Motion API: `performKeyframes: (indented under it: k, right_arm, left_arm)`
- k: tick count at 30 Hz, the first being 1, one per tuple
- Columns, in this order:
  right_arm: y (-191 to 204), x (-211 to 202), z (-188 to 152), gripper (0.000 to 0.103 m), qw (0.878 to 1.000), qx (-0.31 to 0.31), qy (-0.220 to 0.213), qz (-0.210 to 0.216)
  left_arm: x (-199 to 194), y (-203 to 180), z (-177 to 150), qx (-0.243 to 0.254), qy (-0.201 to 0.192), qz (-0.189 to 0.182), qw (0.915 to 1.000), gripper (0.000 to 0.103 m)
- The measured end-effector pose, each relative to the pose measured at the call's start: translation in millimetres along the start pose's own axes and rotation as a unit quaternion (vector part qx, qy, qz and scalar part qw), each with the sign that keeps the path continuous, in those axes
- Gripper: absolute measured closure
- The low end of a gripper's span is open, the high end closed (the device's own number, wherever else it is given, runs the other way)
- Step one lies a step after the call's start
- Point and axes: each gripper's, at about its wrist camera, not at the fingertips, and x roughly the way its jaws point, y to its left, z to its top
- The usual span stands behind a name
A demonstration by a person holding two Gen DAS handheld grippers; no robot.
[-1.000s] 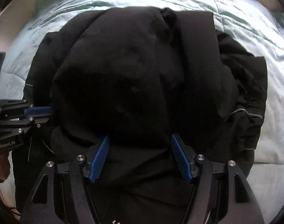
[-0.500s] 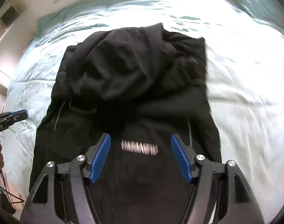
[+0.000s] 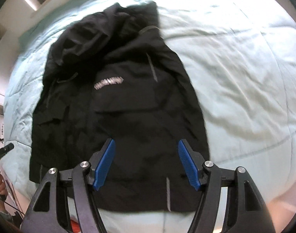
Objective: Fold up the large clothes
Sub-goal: 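Grasp the jacket hem with both grippers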
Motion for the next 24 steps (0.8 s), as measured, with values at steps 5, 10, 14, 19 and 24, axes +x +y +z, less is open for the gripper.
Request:
performKeyframes:
  k: [5, 10, 14, 19, 24]
  right_arm:
    - [-27, 11, -28, 0.034, 0.999, 0.031, 0.029, -0.017]
    - [-51, 20, -49, 0.034, 0.997, 0.05, 0.049, -0.029]
    - [-66, 24, -56, 0.034, 0.997, 0.05, 0.052, -0.037]
    - [-84, 47, -62, 0.034, 0.996, 0.058, 0.073, -0.008]
    - [-85, 68, -64, 0.034, 0.996, 0.056, 0.076, 0.003]
  left_arm:
    - [28, 28, -31, -0.089, 0.033, -0.049, 0.9943, 0.086]
    - [52, 29, -51, -0.087, 0.056, -0.045, 0.9936, 0.086]
    - [63, 40, -58, -0.124, 0.068, -0.058, 0.9883, 0.086]
    - [61, 41, -59, -0.134, 0.059, -0.077, 0.9862, 0.084]
    - [59, 53, -56, -0.163, 0.047, -0.111, 0.9791, 0.076]
